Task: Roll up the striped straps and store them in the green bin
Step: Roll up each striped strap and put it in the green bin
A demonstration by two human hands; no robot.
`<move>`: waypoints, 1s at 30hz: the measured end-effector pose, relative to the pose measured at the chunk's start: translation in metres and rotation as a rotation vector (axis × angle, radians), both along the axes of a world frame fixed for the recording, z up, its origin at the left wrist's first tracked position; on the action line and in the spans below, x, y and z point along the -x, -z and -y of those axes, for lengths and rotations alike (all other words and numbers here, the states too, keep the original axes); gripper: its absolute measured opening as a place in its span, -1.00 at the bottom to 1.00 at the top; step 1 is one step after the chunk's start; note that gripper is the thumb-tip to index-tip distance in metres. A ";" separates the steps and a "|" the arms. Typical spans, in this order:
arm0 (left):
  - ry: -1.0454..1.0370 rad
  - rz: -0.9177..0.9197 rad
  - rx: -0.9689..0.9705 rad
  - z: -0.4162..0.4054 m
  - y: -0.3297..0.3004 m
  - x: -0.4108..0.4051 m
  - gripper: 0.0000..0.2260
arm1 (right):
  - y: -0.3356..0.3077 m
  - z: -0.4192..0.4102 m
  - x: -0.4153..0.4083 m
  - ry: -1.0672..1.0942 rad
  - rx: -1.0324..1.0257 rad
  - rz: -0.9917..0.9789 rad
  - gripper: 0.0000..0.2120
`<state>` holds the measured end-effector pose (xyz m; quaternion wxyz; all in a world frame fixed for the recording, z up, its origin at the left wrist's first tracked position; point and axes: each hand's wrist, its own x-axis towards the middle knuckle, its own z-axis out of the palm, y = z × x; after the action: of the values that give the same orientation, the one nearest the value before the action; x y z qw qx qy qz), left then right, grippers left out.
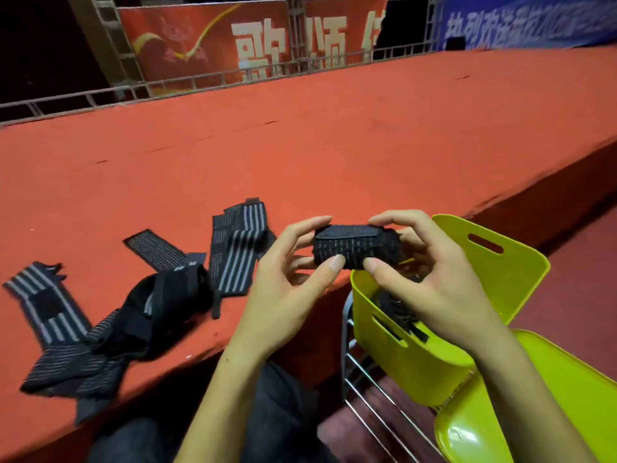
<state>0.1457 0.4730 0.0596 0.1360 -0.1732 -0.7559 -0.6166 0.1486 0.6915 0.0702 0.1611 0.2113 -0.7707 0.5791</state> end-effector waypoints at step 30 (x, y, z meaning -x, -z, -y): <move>-0.013 -0.114 0.366 -0.115 0.096 0.050 -0.49 | 0.077 -0.130 0.133 -0.074 -1.547 0.440 -0.43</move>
<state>0.0961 0.5876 -0.0365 0.1487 -0.2246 -0.8475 -0.4573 0.0158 0.8218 -0.0064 -0.2055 0.1696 -0.9600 -0.0856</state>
